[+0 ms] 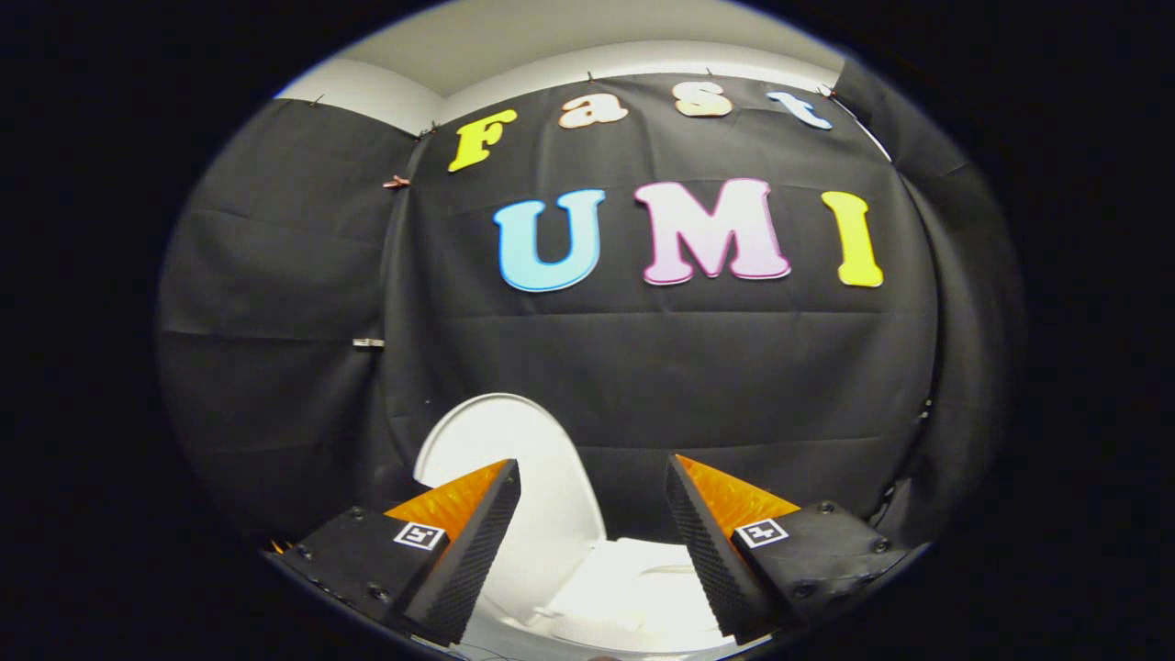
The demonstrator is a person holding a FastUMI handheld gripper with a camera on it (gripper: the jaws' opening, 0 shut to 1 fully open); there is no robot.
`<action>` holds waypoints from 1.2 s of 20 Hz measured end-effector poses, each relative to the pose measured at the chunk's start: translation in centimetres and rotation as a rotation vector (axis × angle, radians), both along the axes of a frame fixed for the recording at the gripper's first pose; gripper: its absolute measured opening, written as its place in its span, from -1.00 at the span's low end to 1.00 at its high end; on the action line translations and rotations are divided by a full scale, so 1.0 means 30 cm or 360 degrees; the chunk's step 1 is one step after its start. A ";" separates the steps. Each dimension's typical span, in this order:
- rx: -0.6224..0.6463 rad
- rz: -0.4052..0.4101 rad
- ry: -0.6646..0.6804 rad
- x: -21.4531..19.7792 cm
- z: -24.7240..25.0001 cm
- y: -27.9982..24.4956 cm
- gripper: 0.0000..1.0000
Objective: Open the toilet lid.
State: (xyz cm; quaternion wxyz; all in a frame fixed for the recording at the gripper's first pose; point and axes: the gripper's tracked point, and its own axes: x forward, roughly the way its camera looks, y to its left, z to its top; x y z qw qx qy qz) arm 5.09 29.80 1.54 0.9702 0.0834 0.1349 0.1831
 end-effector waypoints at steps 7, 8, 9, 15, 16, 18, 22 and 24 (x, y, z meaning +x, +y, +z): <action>-0.0234 -0.0210 -0.0115 0.015 -0.008 -0.441 0.97; -0.0230 -0.0250 -0.0107 0.012 -0.012 -0.493 0.97; -0.0210 -0.0282 -0.0092 0.007 -0.019 -0.537 0.97; -0.0191 -0.0398 -0.0062 -0.013 -0.069 -0.717 0.97; -0.0218 -0.0413 -0.0073 -0.014 -0.082 -0.749 0.97; -0.0263 -0.0440 -0.0098 -0.003 -0.103 -0.800 0.97; -0.0309 -0.0459 -0.0073 0.066 -0.192 -0.845 0.97; -0.0348 -0.0463 -0.0067 0.113 -0.242 -0.859 0.97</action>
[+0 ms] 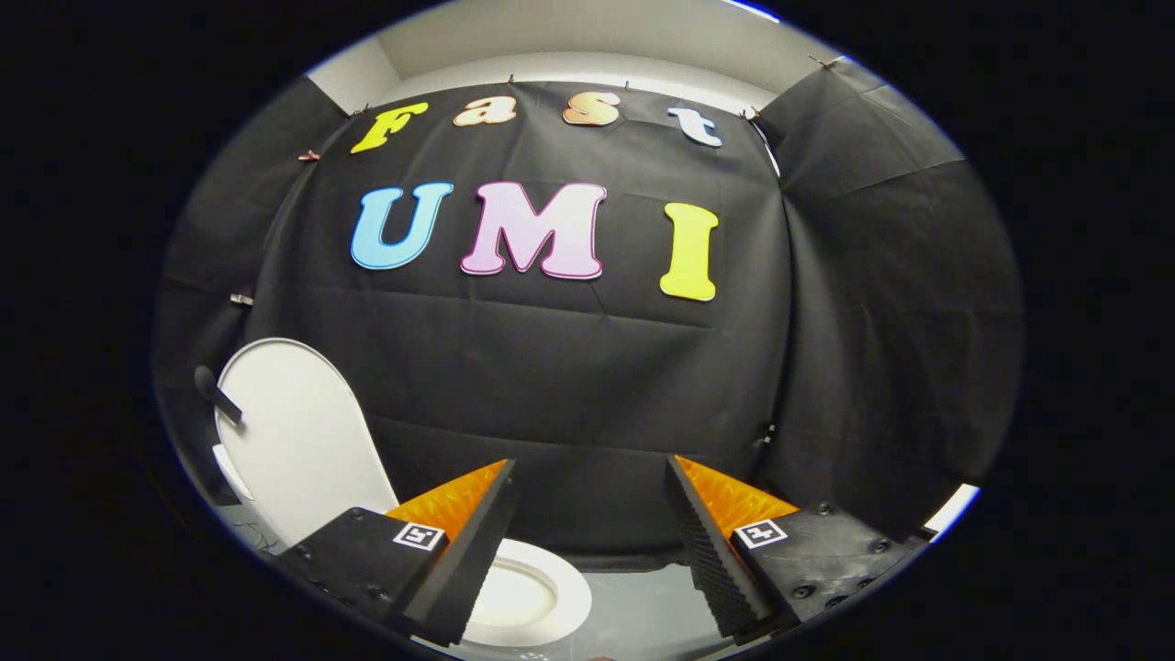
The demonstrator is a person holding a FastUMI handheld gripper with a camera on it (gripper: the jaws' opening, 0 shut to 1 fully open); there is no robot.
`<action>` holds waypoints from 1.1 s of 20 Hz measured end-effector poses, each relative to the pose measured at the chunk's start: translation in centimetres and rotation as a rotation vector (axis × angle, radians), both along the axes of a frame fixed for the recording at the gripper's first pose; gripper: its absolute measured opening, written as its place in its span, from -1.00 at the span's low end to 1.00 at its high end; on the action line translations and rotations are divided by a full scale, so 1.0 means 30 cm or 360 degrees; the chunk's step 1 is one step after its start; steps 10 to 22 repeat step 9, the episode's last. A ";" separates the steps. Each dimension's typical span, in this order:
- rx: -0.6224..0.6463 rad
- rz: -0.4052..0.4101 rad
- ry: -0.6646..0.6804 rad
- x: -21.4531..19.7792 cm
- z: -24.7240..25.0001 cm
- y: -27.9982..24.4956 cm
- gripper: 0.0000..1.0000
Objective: Open the toilet lid.
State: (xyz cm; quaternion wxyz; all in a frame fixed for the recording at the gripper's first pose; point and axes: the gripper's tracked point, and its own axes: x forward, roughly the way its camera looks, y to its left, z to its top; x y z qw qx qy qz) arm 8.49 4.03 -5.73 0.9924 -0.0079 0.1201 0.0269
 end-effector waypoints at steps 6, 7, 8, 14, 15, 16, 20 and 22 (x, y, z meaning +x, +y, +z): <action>0.0021 -0.0029 0.0026 0.078 -0.078 0.003 0.98; 0.0012 -0.0027 0.0007 0.089 -0.075 0.003 0.97; 0.0004 -0.0025 -0.0009 0.101 -0.070 0.005 0.97; 0.0010 -0.0007 -0.0017 0.110 -0.066 0.014 0.97; 0.0010 -0.0007 -0.0017 0.110 -0.066 0.014 0.97; 0.0010 -0.0007 -0.0017 0.110 -0.066 0.014 0.97; 0.0010 -0.0007 -0.0017 0.110 -0.066 0.014 0.97; 0.0010 -0.0007 -0.0017 0.110 -0.066 0.014 0.97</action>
